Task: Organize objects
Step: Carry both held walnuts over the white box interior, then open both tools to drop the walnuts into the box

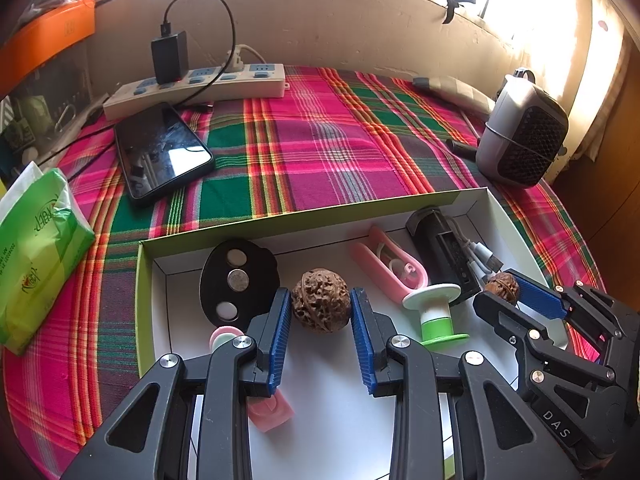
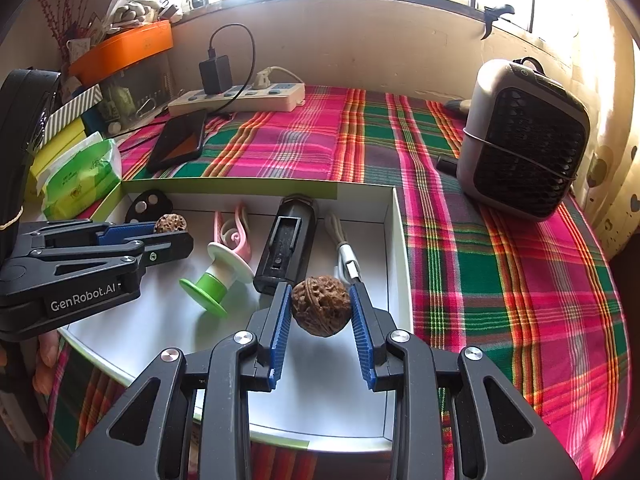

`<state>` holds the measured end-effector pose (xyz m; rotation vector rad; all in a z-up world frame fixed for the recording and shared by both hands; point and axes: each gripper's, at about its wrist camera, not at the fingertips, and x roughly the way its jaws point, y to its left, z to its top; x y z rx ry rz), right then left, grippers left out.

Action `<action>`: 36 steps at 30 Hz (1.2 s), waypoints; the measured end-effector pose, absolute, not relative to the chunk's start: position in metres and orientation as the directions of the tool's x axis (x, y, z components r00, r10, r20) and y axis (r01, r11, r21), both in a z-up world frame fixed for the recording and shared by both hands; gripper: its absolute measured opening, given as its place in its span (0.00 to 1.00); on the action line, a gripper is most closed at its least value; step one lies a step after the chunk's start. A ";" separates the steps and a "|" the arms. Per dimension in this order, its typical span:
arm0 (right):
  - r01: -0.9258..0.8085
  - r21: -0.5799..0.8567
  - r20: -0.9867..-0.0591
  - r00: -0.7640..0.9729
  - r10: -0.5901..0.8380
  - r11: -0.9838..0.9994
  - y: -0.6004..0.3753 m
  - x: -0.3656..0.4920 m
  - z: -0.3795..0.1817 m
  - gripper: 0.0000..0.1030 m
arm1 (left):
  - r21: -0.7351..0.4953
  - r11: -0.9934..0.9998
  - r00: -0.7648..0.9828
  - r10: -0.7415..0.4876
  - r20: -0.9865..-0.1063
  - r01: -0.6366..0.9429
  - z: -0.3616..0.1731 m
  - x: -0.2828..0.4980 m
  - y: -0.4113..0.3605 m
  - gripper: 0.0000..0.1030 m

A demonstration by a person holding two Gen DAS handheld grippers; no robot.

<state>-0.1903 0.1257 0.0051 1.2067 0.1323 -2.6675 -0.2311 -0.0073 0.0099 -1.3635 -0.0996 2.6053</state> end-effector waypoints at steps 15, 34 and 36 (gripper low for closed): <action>0.224 0.000 -0.749 -0.645 -0.148 -0.975 0.126 -0.189 0.005 0.31 | -0.159 -0.977 -0.558 0.210 -0.803 -0.140 0.010 -0.230 -0.006 0.32; 0.213 -0.003 -0.732 -0.666 -0.143 -0.977 0.128 -0.181 0.016 0.42 | -0.159 -0.978 -0.577 0.210 -0.789 -0.138 0.021 -0.215 -0.009 0.34; 0.210 -0.003 -0.730 -0.669 -0.142 -0.978 0.129 -0.179 0.016 0.42 | -0.158 -0.978 -0.580 0.208 -0.787 -0.136 0.022 -0.213 -0.009 0.34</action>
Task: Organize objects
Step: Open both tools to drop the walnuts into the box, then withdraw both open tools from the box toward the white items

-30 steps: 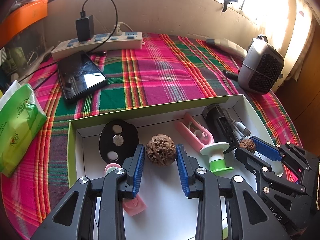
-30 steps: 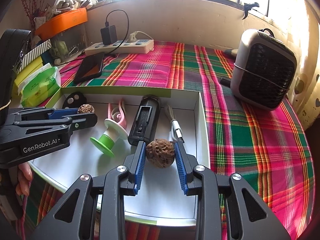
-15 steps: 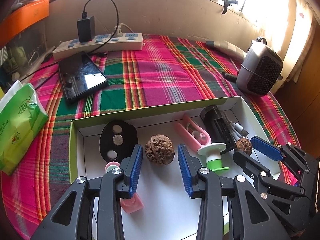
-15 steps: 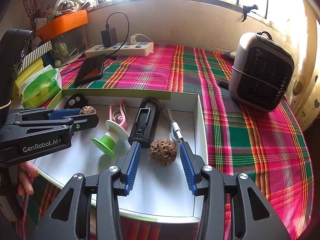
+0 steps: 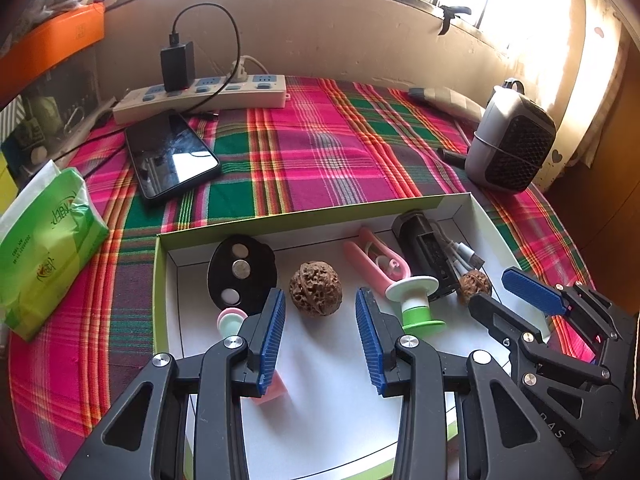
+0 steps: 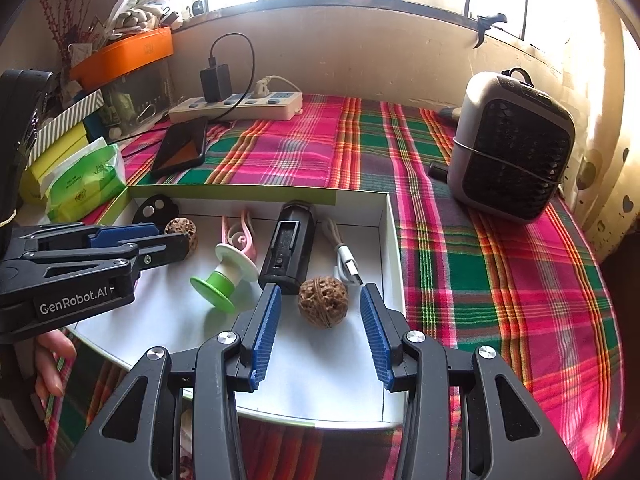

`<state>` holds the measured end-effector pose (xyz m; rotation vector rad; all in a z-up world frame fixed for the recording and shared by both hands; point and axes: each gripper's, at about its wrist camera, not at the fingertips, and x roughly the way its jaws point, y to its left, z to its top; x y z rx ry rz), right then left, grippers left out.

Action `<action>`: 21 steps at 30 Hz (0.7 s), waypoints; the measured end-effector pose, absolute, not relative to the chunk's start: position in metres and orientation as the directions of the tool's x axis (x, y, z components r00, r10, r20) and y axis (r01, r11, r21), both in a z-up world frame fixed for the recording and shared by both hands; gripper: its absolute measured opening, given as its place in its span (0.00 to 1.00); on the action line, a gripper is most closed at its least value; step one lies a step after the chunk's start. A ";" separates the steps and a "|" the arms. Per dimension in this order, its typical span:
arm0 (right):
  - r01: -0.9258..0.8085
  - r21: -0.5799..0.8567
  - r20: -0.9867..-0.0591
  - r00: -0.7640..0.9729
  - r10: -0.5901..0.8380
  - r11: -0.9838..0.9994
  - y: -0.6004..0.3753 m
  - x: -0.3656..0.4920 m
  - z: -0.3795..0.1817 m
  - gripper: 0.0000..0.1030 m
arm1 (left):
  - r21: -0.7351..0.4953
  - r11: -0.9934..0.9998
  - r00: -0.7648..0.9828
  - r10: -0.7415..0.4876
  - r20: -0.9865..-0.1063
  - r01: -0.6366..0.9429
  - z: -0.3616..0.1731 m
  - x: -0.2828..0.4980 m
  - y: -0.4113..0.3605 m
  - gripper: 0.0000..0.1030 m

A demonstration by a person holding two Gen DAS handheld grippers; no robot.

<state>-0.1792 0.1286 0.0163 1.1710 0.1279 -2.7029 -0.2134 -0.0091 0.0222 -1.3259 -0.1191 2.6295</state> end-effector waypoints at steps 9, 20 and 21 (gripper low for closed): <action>0.201 0.001 -0.720 -0.680 -0.140 -0.980 0.130 -0.170 0.022 0.42 | -0.131 -0.982 -0.599 0.188 -0.778 -0.138 0.029 -0.201 -0.008 0.34; 0.197 0.008 -0.705 -0.695 -0.145 -0.980 0.131 -0.156 0.030 0.42 | -0.115 -0.983 -0.611 0.179 -0.771 -0.144 0.036 -0.179 -0.006 0.34; 0.197 0.009 -0.703 -0.696 -0.147 -0.980 0.131 -0.154 0.031 0.42 | -0.115 -0.983 -0.612 0.180 -0.770 -0.145 0.037 -0.177 -0.006 0.34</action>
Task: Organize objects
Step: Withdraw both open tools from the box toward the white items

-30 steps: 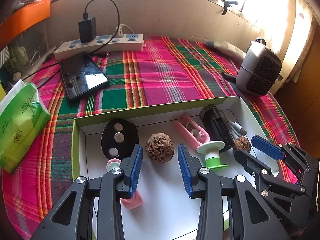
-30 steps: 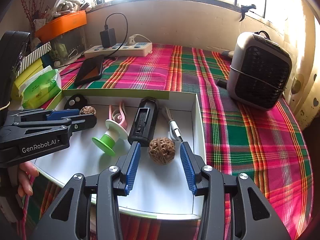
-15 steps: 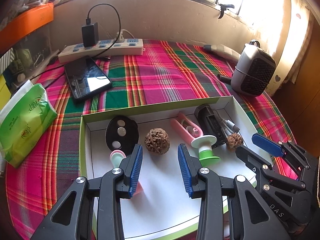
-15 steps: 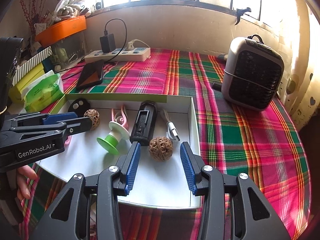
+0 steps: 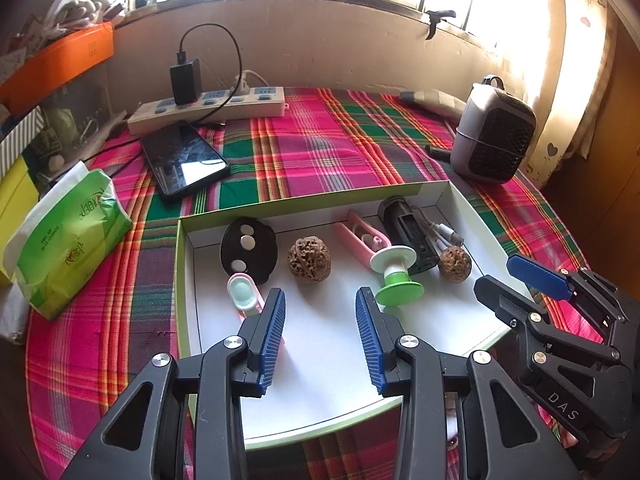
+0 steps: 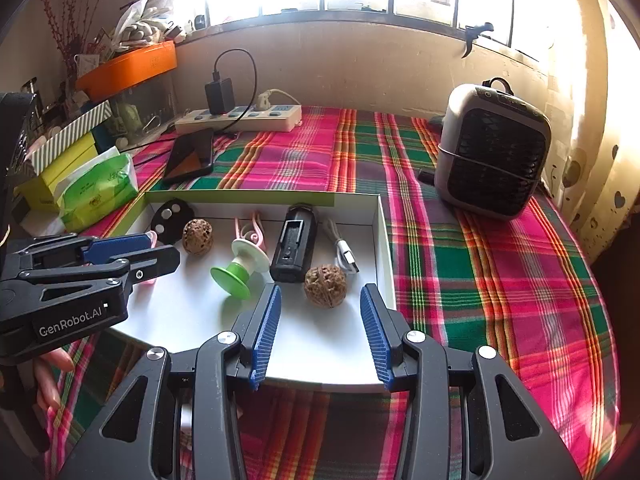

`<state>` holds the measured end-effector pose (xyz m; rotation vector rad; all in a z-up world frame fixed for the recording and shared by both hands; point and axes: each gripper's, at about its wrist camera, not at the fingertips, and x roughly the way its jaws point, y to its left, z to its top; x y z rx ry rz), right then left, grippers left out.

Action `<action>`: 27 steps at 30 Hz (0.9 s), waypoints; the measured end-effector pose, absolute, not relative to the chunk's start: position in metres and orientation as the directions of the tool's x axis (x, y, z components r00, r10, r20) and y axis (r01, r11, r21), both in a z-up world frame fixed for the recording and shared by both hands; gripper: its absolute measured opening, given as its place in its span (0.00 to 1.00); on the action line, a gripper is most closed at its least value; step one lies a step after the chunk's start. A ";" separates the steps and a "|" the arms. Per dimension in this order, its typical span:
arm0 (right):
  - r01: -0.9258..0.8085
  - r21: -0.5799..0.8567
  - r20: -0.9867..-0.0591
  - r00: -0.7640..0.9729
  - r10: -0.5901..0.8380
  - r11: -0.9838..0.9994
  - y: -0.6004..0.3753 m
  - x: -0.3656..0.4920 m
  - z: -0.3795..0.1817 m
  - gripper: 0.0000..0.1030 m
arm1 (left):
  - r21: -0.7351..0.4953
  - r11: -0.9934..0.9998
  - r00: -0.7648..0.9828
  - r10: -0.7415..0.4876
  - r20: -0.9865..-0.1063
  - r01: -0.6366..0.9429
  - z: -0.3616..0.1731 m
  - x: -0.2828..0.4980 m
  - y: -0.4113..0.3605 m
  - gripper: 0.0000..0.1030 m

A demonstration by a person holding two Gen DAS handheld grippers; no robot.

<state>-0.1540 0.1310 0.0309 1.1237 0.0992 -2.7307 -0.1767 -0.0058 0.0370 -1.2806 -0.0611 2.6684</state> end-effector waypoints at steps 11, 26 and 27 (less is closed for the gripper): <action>0.191 0.015 -0.684 -0.714 -0.150 -0.982 0.131 -0.133 0.039 0.42 | -0.102 -0.983 -0.641 0.177 -0.747 -0.152 0.047 -0.149 -0.002 0.34; 0.185 0.024 -0.677 -0.720 -0.152 -0.982 0.134 -0.104 0.038 0.42 | -0.099 -0.979 -0.656 0.194 -0.729 -0.179 0.048 -0.112 0.007 0.34; 0.185 0.023 -0.677 -0.720 -0.151 -0.983 0.134 -0.102 0.038 0.42 | -0.099 -0.979 -0.655 0.193 -0.731 -0.179 0.047 -0.110 0.008 0.34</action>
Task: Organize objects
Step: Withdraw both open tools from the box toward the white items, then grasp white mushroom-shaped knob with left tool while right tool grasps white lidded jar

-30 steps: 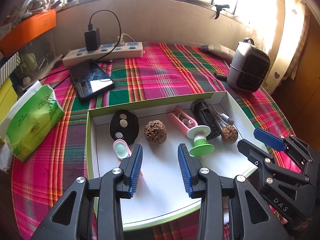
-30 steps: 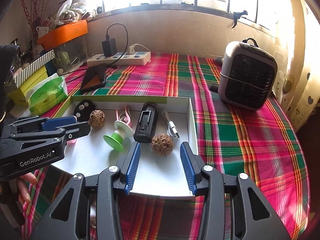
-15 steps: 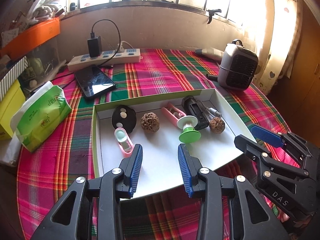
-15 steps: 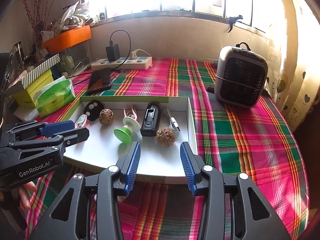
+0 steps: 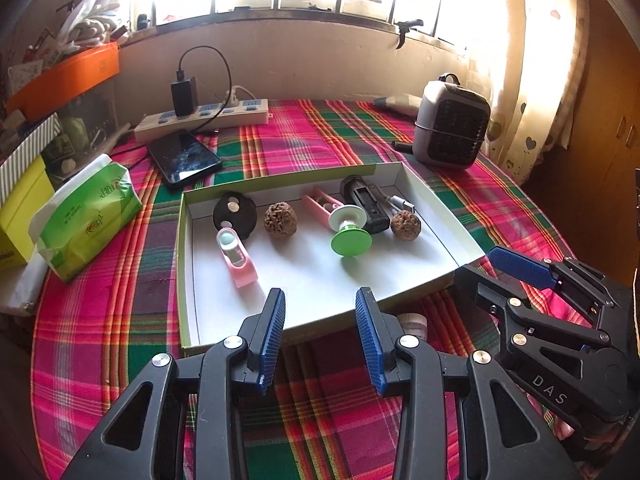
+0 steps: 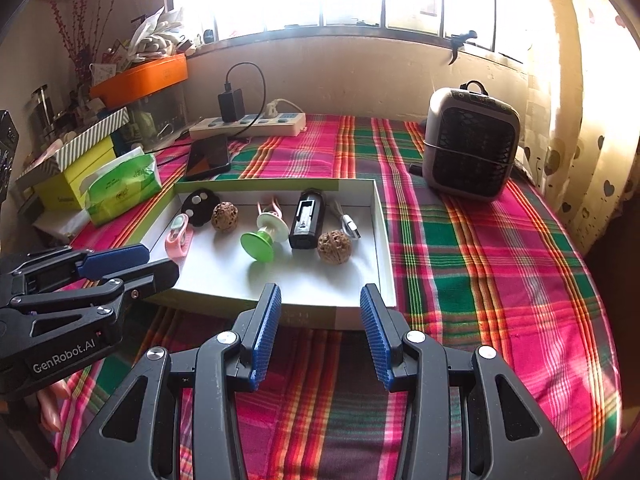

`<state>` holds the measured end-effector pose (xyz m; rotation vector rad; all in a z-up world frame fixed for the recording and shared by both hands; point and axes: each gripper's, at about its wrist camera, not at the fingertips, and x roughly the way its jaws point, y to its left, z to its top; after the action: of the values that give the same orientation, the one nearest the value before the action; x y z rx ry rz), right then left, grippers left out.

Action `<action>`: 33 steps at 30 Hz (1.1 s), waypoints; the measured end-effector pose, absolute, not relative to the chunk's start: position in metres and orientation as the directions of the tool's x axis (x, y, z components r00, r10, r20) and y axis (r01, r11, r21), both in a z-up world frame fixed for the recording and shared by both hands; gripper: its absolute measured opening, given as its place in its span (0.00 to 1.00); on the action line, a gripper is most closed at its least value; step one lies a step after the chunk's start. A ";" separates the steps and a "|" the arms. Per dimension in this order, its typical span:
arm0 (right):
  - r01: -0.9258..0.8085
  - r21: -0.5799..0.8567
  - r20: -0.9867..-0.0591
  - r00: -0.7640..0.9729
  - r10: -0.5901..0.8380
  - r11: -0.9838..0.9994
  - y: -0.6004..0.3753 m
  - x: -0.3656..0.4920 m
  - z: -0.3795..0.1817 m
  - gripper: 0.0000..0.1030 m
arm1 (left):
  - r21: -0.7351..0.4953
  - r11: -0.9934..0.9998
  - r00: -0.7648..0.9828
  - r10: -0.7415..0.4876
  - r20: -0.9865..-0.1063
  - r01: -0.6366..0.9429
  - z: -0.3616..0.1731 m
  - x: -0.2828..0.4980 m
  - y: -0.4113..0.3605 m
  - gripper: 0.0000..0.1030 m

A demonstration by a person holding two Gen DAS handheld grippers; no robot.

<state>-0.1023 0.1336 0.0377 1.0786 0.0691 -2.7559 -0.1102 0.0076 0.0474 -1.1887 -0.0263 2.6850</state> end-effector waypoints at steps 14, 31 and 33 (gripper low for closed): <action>0.180 0.034 -0.682 -0.715 -0.155 -0.983 0.136 -0.086 0.031 0.42 | -0.112 -0.974 -0.641 0.213 -0.738 -0.194 0.038 -0.093 0.011 0.34; 0.170 0.073 -0.697 -0.696 -0.172 -0.983 0.149 -0.074 0.017 0.42 | -0.215 -0.939 -0.570 0.335 -0.750 -0.269 0.017 -0.084 0.023 0.35; 0.169 0.075 -0.696 -0.697 -0.173 -0.983 0.151 -0.073 0.017 0.42 | -0.221 -0.938 -0.564 0.338 -0.753 -0.267 0.015 -0.085 0.025 0.36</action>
<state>-0.0734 0.1508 0.0172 1.1217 -0.0080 -2.7351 -0.0853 0.0247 0.0150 -1.2330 -0.1167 2.5082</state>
